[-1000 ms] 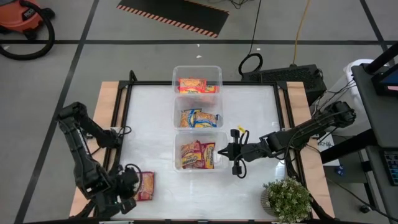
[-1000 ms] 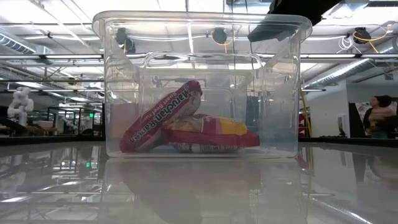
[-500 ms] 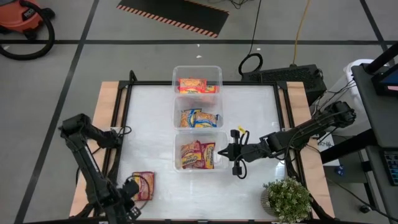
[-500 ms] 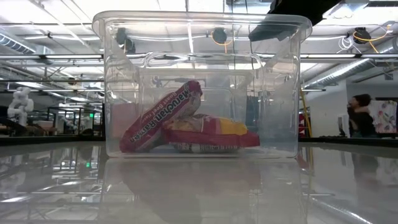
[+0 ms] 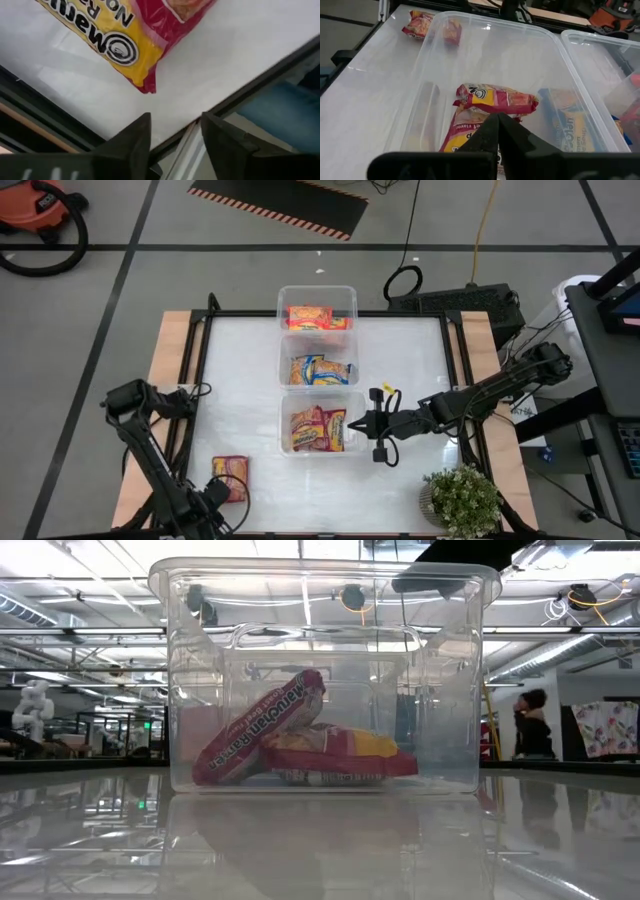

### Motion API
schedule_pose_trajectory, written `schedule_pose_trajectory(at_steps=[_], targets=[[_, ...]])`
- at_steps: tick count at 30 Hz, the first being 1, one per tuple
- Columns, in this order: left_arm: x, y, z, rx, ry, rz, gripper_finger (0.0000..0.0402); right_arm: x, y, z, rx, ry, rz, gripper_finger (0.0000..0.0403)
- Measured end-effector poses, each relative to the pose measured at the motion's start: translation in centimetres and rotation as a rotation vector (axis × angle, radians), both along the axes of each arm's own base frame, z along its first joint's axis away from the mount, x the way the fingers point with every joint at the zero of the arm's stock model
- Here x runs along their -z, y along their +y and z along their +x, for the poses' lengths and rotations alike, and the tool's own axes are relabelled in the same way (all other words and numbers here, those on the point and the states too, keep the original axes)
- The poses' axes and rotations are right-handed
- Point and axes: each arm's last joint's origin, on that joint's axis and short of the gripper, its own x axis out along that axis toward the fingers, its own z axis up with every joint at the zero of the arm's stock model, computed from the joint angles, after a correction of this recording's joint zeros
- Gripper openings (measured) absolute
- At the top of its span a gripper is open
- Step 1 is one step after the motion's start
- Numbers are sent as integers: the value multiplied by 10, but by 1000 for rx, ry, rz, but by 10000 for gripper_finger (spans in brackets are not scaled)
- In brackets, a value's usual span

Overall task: Sort Maruchan noodles
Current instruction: Put the red noodle pack into the bottom transparent bin

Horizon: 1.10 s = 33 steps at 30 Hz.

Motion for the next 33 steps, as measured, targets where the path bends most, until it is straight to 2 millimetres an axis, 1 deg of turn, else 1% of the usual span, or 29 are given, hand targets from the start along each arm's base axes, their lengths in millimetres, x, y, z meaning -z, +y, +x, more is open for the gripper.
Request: schedule_pose_trajectory(at_steps=[3, 6, 12, 19, 25, 28, 33], targets=[[8, 1, 0, -23, 30, 50, 201, 0, 0, 0, -2, 0, -4, 2], [14, 3, -2, -46, 57, 105, 210, 0, 0, 0, -2, 0, -4, 2], [30, 7, -3, -29, 26, 136, 212, 0, 0, 0, -3, 1, -4, 2], [48, 19, -9, -39, 52, 184, 212, 0, 0, 0, -3, 1, -4, 2], [53, 20, -9, -1, 19, 167, 210, 0, 0, 0, -3, 2, -5, 2], [53, 20, -9, 12, 11, 165, 187, 1, 0, 0, -3, 1, -5, 2], [54, 20, -8, 52, 1, 157, 107, 12, -1, -3, -8, -28, 0, 2]])
